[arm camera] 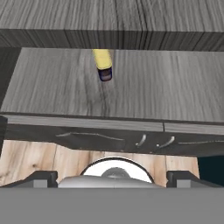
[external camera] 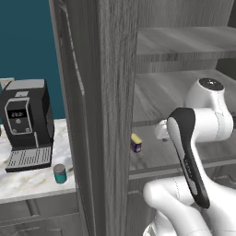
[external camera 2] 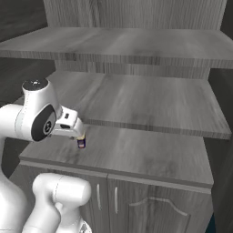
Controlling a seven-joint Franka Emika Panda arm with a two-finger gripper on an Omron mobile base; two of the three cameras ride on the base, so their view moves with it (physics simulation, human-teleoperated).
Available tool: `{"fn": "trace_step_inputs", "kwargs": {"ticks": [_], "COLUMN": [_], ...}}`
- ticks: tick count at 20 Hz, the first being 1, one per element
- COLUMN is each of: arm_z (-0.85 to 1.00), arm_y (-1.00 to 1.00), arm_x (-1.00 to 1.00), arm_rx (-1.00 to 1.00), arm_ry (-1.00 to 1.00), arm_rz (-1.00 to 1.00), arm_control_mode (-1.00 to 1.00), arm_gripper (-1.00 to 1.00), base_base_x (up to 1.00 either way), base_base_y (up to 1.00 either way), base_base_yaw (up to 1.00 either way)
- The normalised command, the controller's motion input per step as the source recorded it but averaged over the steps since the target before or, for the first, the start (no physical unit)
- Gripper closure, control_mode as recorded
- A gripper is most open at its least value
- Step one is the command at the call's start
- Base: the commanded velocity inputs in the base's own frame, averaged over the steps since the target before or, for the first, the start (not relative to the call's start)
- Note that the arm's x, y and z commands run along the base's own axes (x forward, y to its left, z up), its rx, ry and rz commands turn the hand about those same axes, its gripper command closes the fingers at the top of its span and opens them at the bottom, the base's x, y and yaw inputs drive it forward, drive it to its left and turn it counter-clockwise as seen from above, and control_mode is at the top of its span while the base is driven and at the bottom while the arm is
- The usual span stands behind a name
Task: Restock the canned food cabinet by taking the new fresh canned food from the counter and placing it in the cabinet. Then, take the old canned food from the cabinet and place it on the counter.
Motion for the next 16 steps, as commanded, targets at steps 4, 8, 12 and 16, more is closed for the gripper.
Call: {"fn": "trace_step_inputs", "kwargs": {"ticks": [4,8,12,16], "arm_z": [-0.07,0.0,0.0,0.0], "arm_y": [0.0,0.0,0.0,0.0], "arm_x": [0.0,0.0,-0.07,0.0], "arm_rx": [0.0,0.0,0.0,0.0], "arm_ry": [-0.02,0.0,0.0,0.0], "arm_rz": [0.0,0.0,0.0,0.0], "arm_control_mode": [-1.0,-1.0,-1.0,1.0], "arm_gripper": [-1.0,-1.0,-1.0,-1.0], "base_base_x": [0.0,0.0,0.0,-0.28], "base_base_y": [0.0,0.0,0.0,0.0], "base_base_yaw": [0.0,0.0,0.0,0.0]}}
